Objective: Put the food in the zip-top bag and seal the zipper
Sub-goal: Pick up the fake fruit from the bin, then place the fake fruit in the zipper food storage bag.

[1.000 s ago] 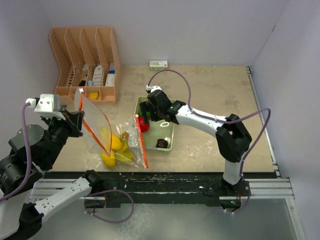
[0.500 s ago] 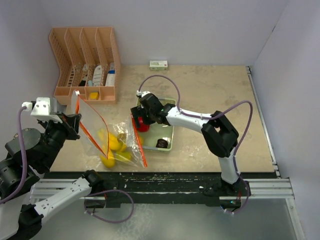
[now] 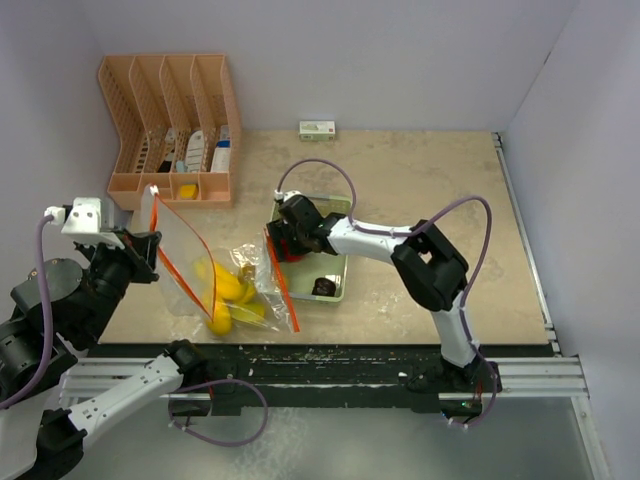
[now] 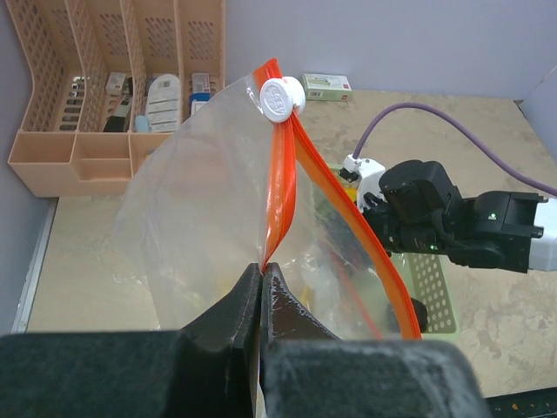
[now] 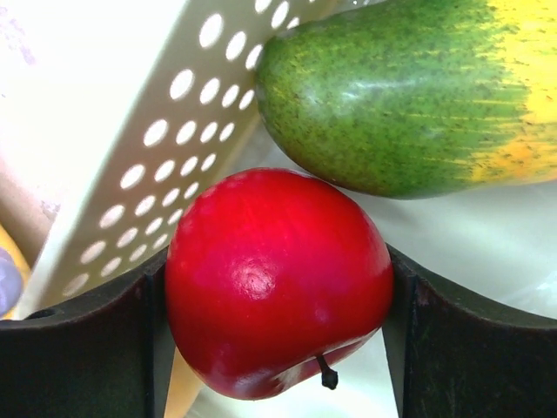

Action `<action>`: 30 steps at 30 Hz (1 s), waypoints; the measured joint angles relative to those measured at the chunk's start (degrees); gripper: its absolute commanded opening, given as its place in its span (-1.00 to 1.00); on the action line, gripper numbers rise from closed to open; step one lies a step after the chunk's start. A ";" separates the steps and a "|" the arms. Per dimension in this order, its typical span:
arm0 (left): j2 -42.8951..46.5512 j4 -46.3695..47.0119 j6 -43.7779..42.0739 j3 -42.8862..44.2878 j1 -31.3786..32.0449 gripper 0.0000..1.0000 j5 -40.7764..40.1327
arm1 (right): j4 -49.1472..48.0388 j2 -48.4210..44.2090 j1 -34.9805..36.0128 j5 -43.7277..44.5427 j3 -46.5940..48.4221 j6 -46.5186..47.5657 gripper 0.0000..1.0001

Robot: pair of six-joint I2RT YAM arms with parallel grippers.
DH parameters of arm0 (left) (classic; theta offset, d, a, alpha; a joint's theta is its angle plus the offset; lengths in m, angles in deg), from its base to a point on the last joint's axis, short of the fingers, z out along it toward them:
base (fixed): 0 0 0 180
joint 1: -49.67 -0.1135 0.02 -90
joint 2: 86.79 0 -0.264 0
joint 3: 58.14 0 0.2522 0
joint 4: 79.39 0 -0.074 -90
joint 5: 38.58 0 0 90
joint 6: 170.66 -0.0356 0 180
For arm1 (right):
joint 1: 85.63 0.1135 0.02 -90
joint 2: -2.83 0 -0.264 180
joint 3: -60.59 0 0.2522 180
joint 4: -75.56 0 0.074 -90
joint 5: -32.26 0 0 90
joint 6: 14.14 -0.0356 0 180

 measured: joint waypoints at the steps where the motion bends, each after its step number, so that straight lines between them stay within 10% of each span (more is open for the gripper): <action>1: 0.00 -0.04 0.02 -0.02 0.00 -1.00 0.00 | -0.11 -0.20 0.00 0.31 -0.37 0.02 0.30; 12: -0.87 3.37 1.49 -8.26 0.00 -1.00 1.97 | 2.97 -21.68 0.00 1.92 -9.70 2.67 0.30; 21: -11.08 13.94 2.27 -15.04 0.00 -1.00 8.87 | -9.25 -46.40 0.00 -21.94 -15.74 2.54 0.29; 30: -16.72 20.28 3.50 -16.63 0.00 -1.00 14.49 | -29.81 -43.32 0.15 -39.60 -20.57 -6.38 0.28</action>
